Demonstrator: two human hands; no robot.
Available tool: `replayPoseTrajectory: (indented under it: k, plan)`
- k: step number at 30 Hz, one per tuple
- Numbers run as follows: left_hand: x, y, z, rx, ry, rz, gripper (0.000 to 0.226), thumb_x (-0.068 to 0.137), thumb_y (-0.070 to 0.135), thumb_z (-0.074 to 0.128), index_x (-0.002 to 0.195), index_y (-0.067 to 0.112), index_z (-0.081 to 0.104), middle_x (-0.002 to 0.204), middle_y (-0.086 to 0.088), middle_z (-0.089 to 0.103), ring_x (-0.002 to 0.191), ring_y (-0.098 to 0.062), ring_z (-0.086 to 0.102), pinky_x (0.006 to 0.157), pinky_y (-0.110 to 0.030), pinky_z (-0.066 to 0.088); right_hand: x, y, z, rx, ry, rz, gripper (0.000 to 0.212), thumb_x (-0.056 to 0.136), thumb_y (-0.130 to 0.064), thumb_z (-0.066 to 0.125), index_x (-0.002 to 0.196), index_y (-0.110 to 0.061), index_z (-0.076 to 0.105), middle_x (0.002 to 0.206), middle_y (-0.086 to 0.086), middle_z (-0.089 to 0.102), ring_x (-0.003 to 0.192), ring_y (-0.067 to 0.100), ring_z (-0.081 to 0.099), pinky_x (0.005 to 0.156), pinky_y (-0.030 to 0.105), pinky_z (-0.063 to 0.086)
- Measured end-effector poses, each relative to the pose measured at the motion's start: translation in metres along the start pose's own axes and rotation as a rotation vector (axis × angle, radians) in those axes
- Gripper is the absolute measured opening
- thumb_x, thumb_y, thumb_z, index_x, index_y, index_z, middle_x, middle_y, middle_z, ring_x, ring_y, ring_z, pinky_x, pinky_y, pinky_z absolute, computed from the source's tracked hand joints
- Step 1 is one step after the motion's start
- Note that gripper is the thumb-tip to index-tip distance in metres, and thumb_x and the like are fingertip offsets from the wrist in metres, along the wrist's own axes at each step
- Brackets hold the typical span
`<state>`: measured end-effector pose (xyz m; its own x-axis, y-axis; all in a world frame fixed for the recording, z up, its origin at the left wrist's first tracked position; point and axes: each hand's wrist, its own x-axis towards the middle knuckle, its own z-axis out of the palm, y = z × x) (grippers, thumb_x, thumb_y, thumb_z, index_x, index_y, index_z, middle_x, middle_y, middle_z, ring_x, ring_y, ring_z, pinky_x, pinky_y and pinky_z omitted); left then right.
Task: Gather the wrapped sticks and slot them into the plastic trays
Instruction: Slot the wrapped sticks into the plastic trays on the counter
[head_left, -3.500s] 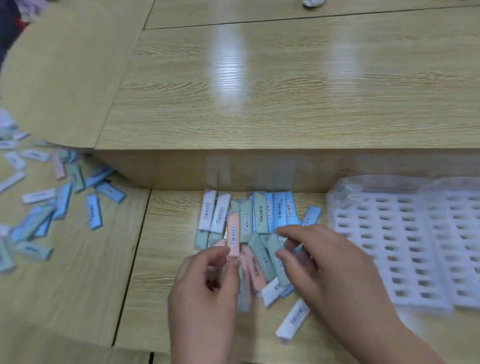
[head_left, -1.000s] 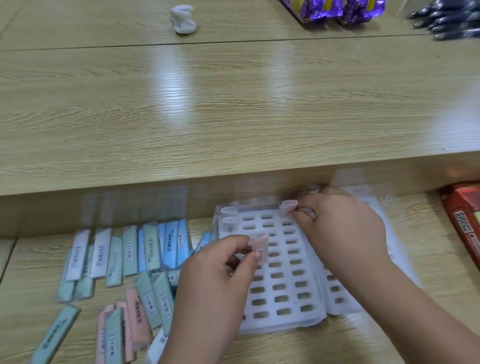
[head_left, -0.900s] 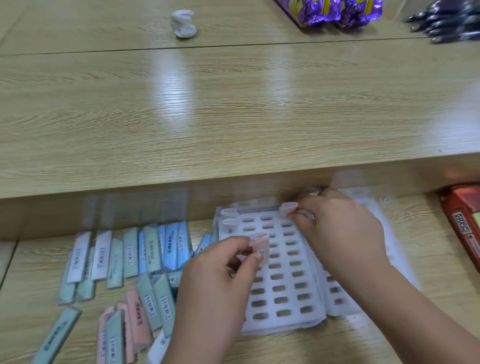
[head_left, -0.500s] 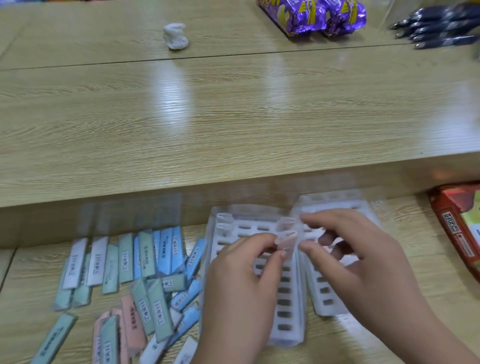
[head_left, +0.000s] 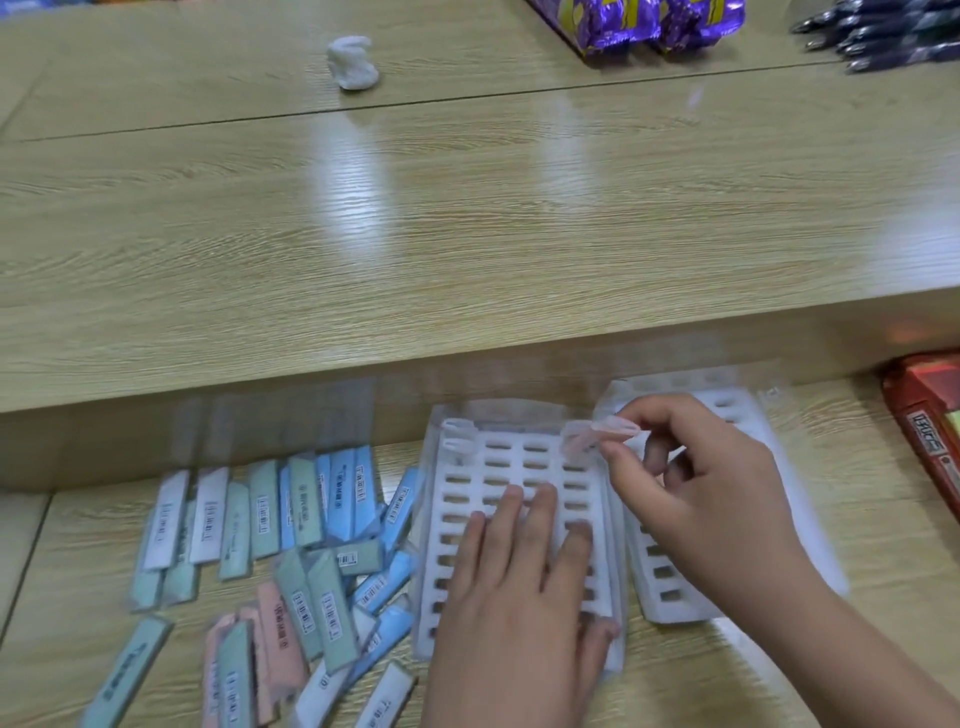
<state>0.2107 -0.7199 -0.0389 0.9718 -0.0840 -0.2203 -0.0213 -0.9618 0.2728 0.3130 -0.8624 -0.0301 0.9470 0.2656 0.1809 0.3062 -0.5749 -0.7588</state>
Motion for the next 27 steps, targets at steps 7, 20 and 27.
replayPoseTrajectory:
  k: [7,20,27]
  plan:
    - [0.004,0.003,0.008,0.037,-0.005,-0.030,0.062,0.081,0.058,0.038,0.126,0.030,0.070,0.144,-0.003,0.059,0.133,-0.027,0.055,0.106,-0.044,0.029,0.009,0.003,0.001,-0.200,0.037,-0.209,0.038,0.085,-0.021,0.071,0.113,-0.041,0.055,0.088,-0.028,0.060,0.057,0.006,0.055,0.052,0.020,0.047]
    - [0.000,0.000,0.017,0.060,0.081,-0.011,0.060,0.083,0.056,0.041,0.131,0.031,0.067,0.149,-0.003,0.053,0.138,-0.028,0.048,0.107,-0.045,0.027,0.019,0.026,-0.003,-0.234,0.060,-0.513,0.020,0.093,-0.027,0.066,0.108,-0.019,0.075,0.101,-0.024,0.063,0.085,-0.015,0.052,0.070,0.005,0.044]
    - [0.001,0.000,0.018,0.074,0.073,-0.017,0.060,0.083,0.056,0.041,0.132,0.032,0.066,0.150,-0.002,0.052,0.140,-0.027,0.047,0.108,-0.045,0.026,0.029,0.021,-0.009,-0.306,-0.006,-0.595,0.020,0.094,-0.030,0.063,0.103,-0.019,0.077,0.094,-0.022,0.069,0.092,0.002,0.063,0.069,0.008,0.044]
